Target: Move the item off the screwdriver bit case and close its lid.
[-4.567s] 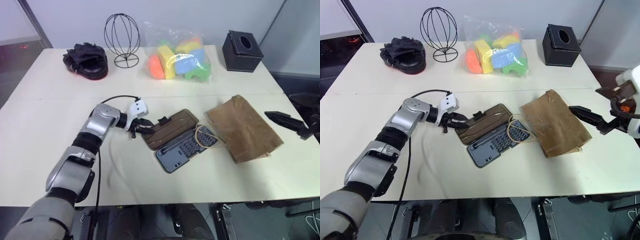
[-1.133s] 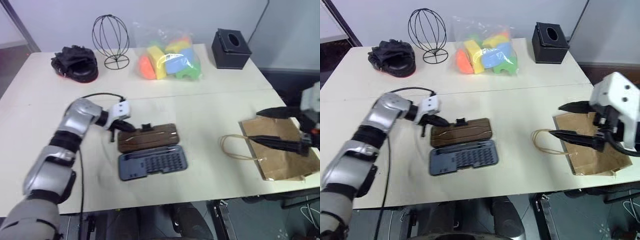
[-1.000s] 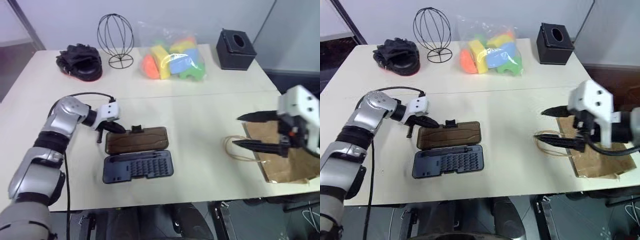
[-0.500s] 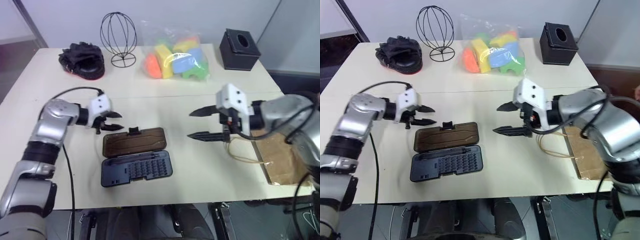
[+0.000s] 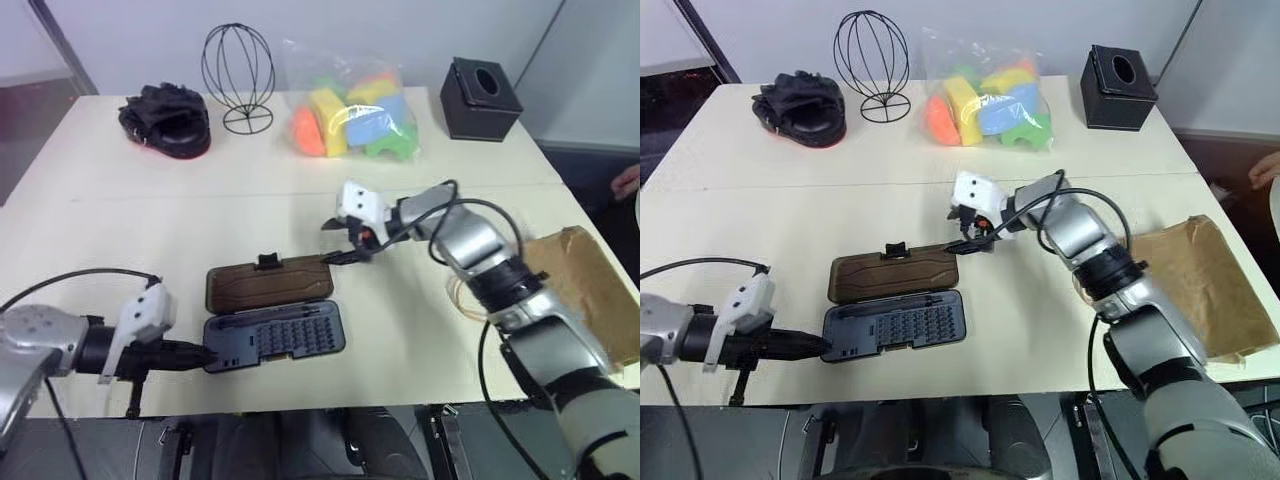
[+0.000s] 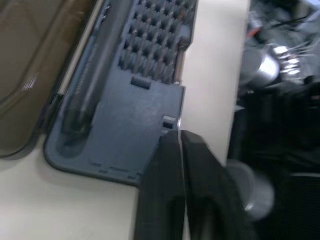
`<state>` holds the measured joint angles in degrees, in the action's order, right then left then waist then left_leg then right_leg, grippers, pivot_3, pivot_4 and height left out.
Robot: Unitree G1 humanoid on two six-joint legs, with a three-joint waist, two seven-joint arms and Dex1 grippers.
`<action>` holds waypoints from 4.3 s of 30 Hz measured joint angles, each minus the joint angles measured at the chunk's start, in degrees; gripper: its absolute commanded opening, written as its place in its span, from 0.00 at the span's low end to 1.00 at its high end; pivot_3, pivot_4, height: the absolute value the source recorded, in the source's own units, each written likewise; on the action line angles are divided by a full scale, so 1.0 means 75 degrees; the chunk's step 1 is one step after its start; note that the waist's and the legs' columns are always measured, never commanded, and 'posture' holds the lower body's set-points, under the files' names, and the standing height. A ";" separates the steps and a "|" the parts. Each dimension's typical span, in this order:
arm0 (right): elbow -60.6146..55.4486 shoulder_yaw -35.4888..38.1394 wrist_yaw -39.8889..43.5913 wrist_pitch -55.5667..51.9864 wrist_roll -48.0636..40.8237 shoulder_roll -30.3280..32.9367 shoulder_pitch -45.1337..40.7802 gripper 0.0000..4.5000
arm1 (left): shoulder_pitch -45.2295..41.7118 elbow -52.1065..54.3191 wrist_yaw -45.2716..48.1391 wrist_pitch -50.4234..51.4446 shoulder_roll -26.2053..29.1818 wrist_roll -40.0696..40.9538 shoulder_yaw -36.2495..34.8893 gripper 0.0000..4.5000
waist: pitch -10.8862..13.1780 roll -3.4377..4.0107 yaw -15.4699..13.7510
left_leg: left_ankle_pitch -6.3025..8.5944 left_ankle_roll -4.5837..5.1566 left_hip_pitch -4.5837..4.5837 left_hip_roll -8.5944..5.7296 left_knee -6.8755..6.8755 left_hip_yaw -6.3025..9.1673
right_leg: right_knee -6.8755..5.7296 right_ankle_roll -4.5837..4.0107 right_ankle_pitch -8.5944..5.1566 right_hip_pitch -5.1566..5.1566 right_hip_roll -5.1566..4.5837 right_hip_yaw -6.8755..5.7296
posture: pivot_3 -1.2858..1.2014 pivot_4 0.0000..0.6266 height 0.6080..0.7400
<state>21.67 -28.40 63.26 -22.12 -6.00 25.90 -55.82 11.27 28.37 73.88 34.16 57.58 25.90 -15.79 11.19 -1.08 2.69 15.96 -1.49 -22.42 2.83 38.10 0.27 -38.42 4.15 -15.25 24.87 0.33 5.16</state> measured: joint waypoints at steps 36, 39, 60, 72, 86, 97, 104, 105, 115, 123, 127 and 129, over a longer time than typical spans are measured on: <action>-0.1133 0.0397 -0.0347 0.1510 0.2017 -0.0266 0.1053 0.01 | -0.0272 -0.1270 -0.1371 -0.1008 -0.0558 -0.0184 0.0968 0.00 | -0.0016 0.0023 0.0124 | 0.0001 0.0000 0.0110 -0.0003 -0.0025 0.0003 | -0.0003 -0.0005 0.0002 -0.0093 0.0002 0.0006 | 0.52 0.24 0.98; -0.2874 0.0616 -0.0589 0.1098 0.2283 0.0317 0.1792 0.01 | -0.0262 -0.1199 -0.1464 -0.0990 -0.0585 -0.0185 0.0946 0.00 | -0.0018 0.0022 0.0110 | 0.0001 0.0000 0.0111 -0.0003 -0.0025 -0.0002 | 0.0000 -0.0007 0.0001 -0.0091 0.0002 0.0009 | 0.52 0.24 0.98; -0.0769 0.0848 0.0191 -0.1334 0.0935 -0.0797 0.0294 0.29 | 0.0221 -0.0064 -0.1794 0.0151 -0.0444 0.0632 0.0376 0.00 | -0.0007 0.0002 0.0185 | 0.0001 -0.0001 0.0029 0.0000 -0.0025 -0.0007 | 0.0032 -0.0013 0.0003 -0.0025 0.0002 0.0013 | 0.52 0.24 0.98; 0.2061 0.0534 0.0053 -0.0033 0.1327 -0.1592 -0.0194 0.29 | 0.0100 -0.0323 -0.1823 -0.0317 -0.0475 0.0346 0.0748 0.00 | -0.0006 0.0004 0.0192 | 0.0001 -0.0001 0.0002 0.0001 -0.0031 -0.0007 | 0.0031 0.0009 0.0015 0.0005 0.0002 0.0013 | 0.52 0.24 0.98; 0.2473 0.0561 0.0166 0.0655 0.1416 -0.1740 -0.0240 0.01 | -0.0019 -0.0494 -0.1800 -0.0360 -0.0477 0.0296 0.0787 0.00 | -0.0012 0.0004 0.0238 | 0.0001 -0.0001 0.0027 0.0004 -0.0031 -0.0002 | 0.0024 -0.0009 0.0012 -0.0015 0.0007 0.0008 | 0.52 0.24 0.98; -0.0642 0.0416 -0.0942 0.1861 0.2316 -0.0880 0.0917 0.01 | -0.0049 -0.0650 -0.1870 -0.0426 -0.0713 0.0315 0.0809 0.00 | -0.0010 0.0007 0.0146 | 0.0001 -0.0001 0.0007 -0.0001 -0.0028 0.0005 | 0.0028 -0.0006 0.0012 -0.0005 0.0001 0.0007 | 0.52 0.24 0.98; -0.3190 0.0590 -0.1381 0.1857 0.2587 -0.0220 0.2108 0.01 | -0.0039 -0.0589 -0.2100 -0.0104 -0.0949 0.0625 0.0673 0.00 | -0.0012 0.0004 0.0163 | 0.0001 -0.0001 0.0008 -0.0003 -0.0027 0.0002 | 0.0033 -0.0010 0.0009 -0.0009 0.0001 0.0009 | 0.52 0.24 0.98; -0.3310 0.0588 -0.1463 0.1846 0.2605 -0.0222 0.2199 0.01 | -0.0030 -0.0546 -0.2157 0.0064 -0.0953 0.0754 0.0590 0.00 | -0.0011 0.0003 0.0167 | 0.0001 -0.0001 0.0008 -0.0002 -0.0026 0.0003 | 0.0032 -0.0009 0.0009 -0.0007 0.0002 0.0009 | 0.52 0.24 0.98; -0.3355 0.0550 -0.1773 0.2024 0.2808 -0.0259 0.2329 0.01 | -0.1993 -0.1667 -0.2750 0.1694 -0.0625 0.2778 -0.1454 0.00 | -0.0005 -0.0006 0.0172 | 0.0001 -0.0001 0.0005 -0.0002 -0.0025 0.0006 | 0.0031 0.0009 0.0019 -0.0004 0.0005 0.0003 | 0.52 0.24 0.98; -0.3544 0.0553 -0.1871 0.2175 0.2900 -0.0219 0.2440 0.01 | -0.3761 -0.4627 -0.2659 0.0351 -0.0417 0.0784 0.0205 0.00 | -0.0006 -0.0007 0.0150 | -0.0001 -0.0005 -0.0002 -0.0003 -0.0026 0.0003 | 0.0031 0.0011 0.0021 0.0000 0.0006 0.0001 | 0.52 0.24 0.98; -0.3757 0.0556 -0.1876 0.2139 0.2961 -0.0195 0.2510 0.01 | -0.4478 -0.5651 -0.2401 -0.0441 -0.1050 -0.0066 0.1259 0.00 | -0.0006 -0.0008 0.0139 | -0.0002 -0.0006 -0.0008 -0.0004 -0.0024 0.0002 | 0.0031 0.0016 0.0024 0.0003 0.0005 0.0000 | 0.52 0.24 0.98; -0.3823 0.0555 -0.1875 0.2104 0.2976 -0.0186 0.2519 0.01 | -0.4654 -0.5880 -0.2239 -0.0615 -0.1308 -0.0236 0.1567 0.00 | -0.0006 -0.0009 0.0151 | -0.0002 -0.0006 -0.0009 -0.0004 -0.0024 0.0003 | 0.0029 0.0017 0.0024 0.0005 0.0005 0.0000 | 0.52 0.24 0.98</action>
<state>-7.01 -24.24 49.20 -6.34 16.32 24.50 -36.92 -23.64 -15.72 57.09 29.54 47.77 24.13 -4.03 11.15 -1.15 3.83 15.94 -1.54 -22.49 2.80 37.92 0.28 -38.20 4.28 -15.07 24.91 0.37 5.16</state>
